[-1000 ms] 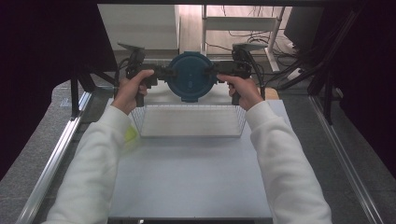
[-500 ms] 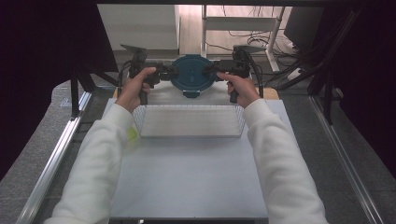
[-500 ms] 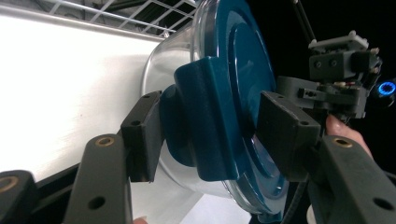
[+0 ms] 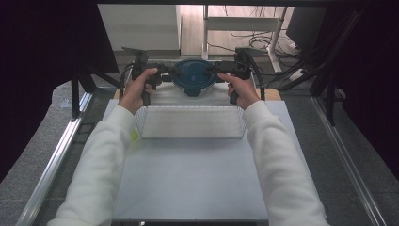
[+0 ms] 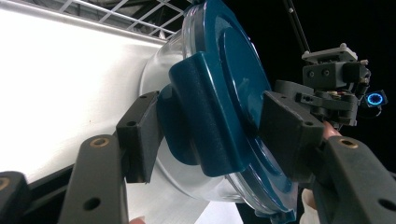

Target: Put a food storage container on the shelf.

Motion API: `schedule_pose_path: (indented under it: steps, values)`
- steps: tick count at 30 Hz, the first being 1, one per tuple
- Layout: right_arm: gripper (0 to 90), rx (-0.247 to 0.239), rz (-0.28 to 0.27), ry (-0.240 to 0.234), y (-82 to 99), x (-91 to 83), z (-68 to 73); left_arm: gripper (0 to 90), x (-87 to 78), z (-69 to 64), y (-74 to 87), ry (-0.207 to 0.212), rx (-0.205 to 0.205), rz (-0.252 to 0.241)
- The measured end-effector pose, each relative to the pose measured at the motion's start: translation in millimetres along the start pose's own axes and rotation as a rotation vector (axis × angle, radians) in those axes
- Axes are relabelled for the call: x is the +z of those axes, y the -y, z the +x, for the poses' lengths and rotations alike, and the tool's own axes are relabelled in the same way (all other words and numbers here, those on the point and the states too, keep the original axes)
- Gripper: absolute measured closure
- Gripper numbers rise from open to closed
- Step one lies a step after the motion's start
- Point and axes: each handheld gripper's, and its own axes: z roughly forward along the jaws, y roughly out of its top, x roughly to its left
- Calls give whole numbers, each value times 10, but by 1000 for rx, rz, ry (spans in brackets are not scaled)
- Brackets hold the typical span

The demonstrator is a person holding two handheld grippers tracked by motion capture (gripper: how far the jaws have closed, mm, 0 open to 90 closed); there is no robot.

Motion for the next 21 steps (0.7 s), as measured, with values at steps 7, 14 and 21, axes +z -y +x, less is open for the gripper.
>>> schedule_pose_path:
  steps: [7, 14, 21]
  values:
    - [175, -50, -26, 39, 61, 15, 91, 310, 55, -61, 40, -20, 54, -13]
    - [61, -118, -69, 134, 180, -29, 259, 105, 27, -226, 127, -87, 158, -61]
    - [72, -208, -122, 129, 297, -237, 362, 78, -102, -407, 310, -117, 237, -106]
